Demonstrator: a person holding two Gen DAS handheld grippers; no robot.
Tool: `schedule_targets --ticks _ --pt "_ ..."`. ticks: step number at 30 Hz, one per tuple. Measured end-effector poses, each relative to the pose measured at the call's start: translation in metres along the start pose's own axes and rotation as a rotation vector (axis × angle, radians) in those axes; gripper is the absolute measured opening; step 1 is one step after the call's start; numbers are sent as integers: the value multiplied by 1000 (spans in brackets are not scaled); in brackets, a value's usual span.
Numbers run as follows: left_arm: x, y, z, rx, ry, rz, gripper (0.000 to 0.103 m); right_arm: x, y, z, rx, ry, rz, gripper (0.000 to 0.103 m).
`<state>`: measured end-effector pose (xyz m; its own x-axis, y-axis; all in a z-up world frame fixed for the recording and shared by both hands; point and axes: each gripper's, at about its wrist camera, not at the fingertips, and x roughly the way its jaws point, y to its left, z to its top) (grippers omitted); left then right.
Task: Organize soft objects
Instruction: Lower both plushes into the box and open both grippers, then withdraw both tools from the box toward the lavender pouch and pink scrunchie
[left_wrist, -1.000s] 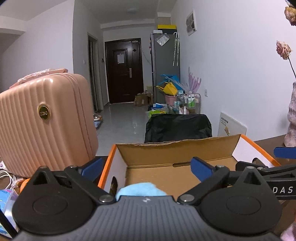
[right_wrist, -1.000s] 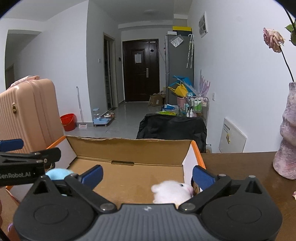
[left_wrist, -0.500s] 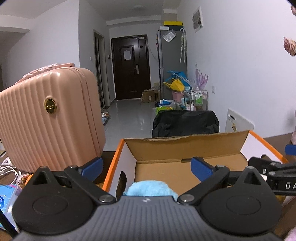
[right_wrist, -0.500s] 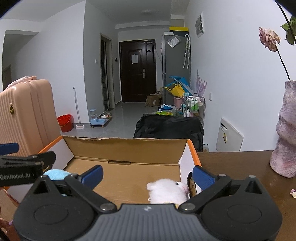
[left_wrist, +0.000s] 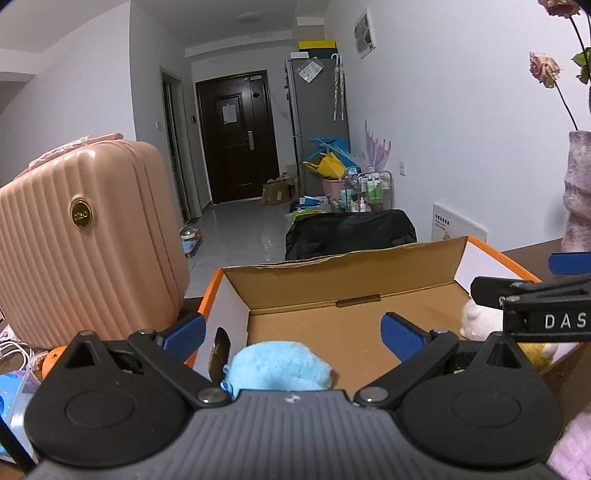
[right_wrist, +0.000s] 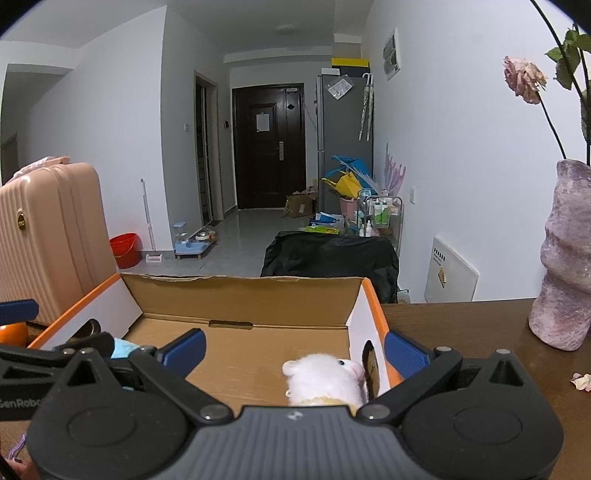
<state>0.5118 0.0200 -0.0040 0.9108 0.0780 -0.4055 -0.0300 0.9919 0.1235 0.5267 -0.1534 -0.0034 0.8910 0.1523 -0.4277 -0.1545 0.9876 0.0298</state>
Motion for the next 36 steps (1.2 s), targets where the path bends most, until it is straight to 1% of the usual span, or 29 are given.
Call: schedule_targets --ticks 5,9,18,23,29,36 --pt "-6 0 -5 -12 -4 -22 103 -6 -3 -3 -1 -7 -6 103" --pt "-14 0 -11 -8 -8 -20 103 -14 -4 -7 -5 -18 -8 103" --pt "-38 4 -28 -15 5 -39 103 -42 -7 -16 -1 -50 -7 103" --pt "-51 9 -35 -39 12 -44 103 -60 -10 -22 6 -60 -5 103" --pt "-71 14 -42 -59 5 -36 103 -82 -8 -31 5 -72 2 103" --pt "-98 17 -48 -72 -34 -26 103 -113 0 -47 -13 -75 13 103"
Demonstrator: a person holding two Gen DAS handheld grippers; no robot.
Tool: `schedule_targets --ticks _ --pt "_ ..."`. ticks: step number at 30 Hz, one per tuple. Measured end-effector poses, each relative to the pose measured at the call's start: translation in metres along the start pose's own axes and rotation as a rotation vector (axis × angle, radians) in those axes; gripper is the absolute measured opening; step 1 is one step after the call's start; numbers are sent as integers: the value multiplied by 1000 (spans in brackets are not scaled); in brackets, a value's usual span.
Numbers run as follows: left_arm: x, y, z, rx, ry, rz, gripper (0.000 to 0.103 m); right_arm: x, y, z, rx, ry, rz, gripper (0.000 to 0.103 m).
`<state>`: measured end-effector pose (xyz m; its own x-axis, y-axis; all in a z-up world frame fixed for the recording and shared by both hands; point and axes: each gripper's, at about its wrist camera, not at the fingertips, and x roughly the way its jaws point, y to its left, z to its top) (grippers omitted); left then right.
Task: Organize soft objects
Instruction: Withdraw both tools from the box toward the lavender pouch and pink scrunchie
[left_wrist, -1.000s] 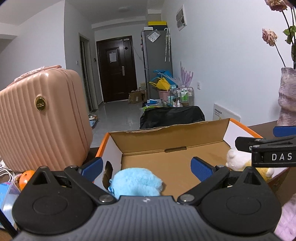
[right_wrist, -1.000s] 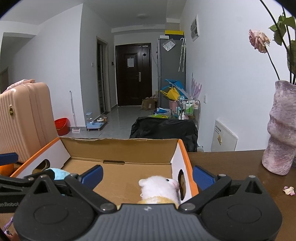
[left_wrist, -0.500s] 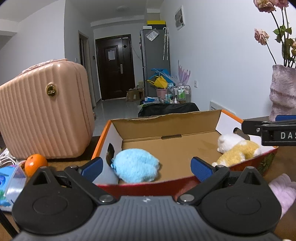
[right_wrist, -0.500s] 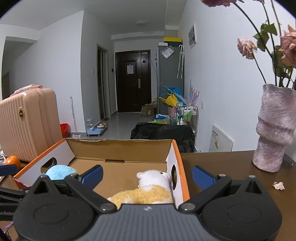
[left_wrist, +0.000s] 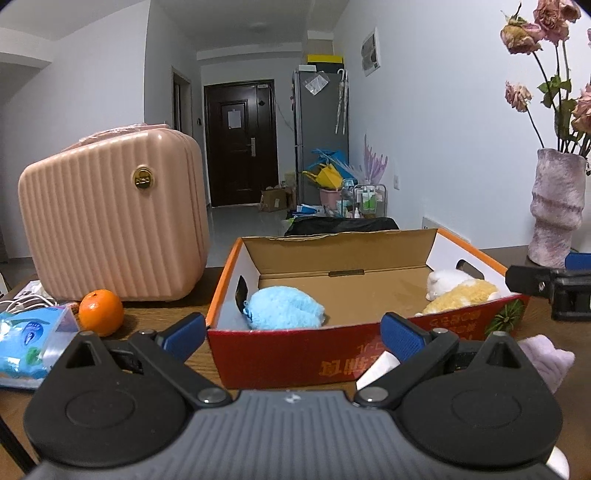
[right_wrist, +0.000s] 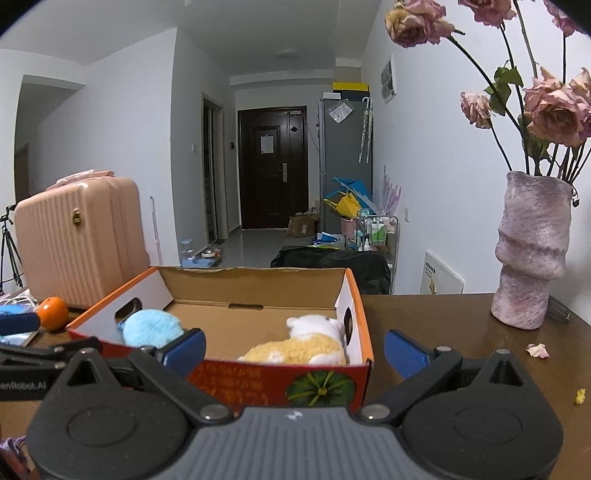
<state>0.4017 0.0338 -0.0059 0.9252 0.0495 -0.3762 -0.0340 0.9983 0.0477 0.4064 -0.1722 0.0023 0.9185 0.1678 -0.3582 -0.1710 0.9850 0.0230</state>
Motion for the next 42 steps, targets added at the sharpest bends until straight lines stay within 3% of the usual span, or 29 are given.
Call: schedule_targets --ticks 23,42 --pt "-99 -1 -16 -7 -80 -2 103 -99 24 -35 -26 -8 26 103" --pt "-170 -1 -32 19 -49 -8 103 -166 36 -50 -47 -4 36 103"
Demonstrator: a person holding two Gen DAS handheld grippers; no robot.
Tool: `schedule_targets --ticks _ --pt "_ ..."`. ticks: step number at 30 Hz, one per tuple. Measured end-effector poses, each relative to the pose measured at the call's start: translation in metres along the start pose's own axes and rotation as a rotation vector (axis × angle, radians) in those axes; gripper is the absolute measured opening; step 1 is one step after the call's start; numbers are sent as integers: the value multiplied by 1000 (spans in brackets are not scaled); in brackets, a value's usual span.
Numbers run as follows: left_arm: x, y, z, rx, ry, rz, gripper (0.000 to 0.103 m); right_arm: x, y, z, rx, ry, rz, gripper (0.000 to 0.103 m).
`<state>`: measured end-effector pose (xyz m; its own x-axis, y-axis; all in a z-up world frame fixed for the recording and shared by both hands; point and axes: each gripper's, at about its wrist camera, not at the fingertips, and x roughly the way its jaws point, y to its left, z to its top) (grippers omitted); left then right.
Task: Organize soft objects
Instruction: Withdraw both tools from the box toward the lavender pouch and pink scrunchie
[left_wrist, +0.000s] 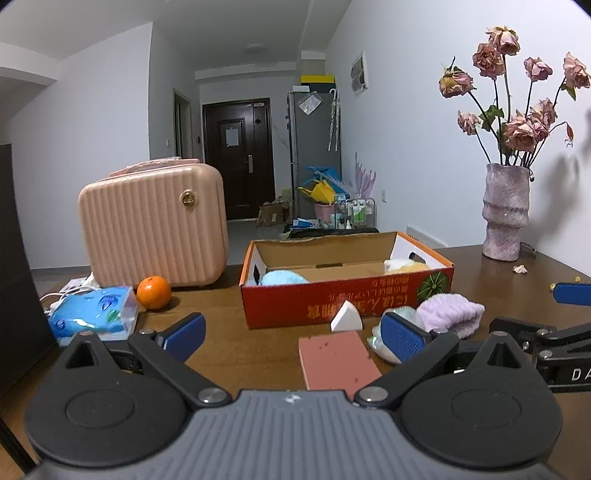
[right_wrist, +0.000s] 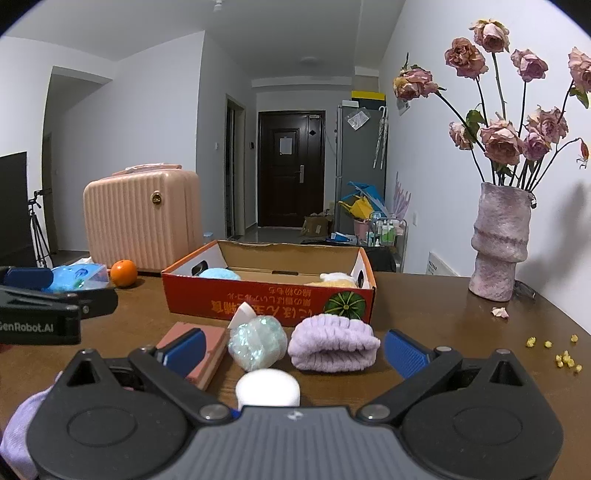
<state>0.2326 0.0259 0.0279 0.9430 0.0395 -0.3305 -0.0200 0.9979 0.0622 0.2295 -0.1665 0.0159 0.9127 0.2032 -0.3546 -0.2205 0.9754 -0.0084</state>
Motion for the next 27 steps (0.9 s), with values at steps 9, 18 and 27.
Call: schedule_targets --ticks 9,18,27 --pt "-37 0 -10 3 11 2 103 -30 5 -12 -4 9 9 103" --pt "-70 -1 -25 8 39 -8 103 -59 10 -22 -16 12 17 103" --pt "-92 1 -43 3 81 -20 103 -82 18 -36 -38 28 30 103"
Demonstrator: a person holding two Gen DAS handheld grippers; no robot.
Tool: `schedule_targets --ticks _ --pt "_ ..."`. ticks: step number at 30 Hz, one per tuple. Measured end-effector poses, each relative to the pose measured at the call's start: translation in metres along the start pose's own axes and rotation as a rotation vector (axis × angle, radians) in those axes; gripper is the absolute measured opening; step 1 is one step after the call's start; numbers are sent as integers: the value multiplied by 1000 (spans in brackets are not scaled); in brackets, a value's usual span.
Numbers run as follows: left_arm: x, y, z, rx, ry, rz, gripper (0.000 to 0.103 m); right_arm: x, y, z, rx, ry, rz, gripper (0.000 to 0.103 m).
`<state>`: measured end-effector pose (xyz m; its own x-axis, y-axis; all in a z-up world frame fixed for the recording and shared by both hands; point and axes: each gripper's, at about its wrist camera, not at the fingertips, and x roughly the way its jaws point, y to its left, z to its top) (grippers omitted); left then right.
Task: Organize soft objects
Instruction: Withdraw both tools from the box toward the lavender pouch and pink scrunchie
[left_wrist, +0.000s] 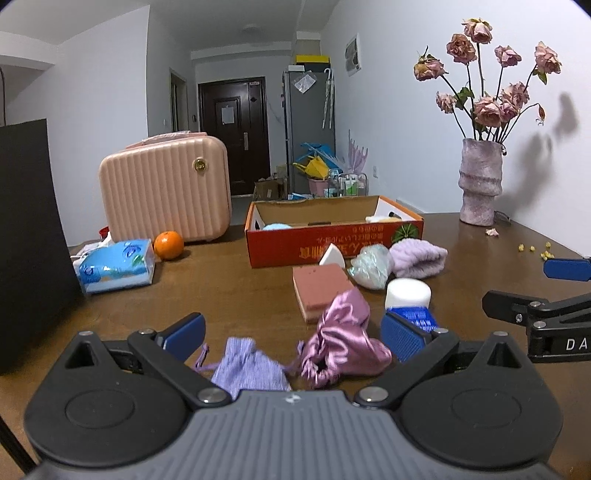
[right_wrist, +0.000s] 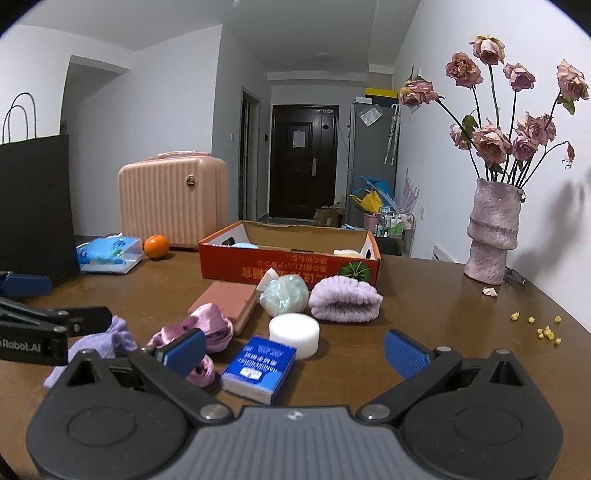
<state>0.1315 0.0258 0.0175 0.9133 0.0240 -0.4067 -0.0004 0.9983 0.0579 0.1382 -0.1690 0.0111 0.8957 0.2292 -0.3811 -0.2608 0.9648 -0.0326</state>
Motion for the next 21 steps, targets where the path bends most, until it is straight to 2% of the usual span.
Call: schedule_targets --ticks 11,21 --pt "-15 6 -20 -3 47 20 103 -13 7 -12 -6 24 15 103" --pt "-11 12 -25 -12 75 44 103 -11 8 -12 -10 32 20 103"
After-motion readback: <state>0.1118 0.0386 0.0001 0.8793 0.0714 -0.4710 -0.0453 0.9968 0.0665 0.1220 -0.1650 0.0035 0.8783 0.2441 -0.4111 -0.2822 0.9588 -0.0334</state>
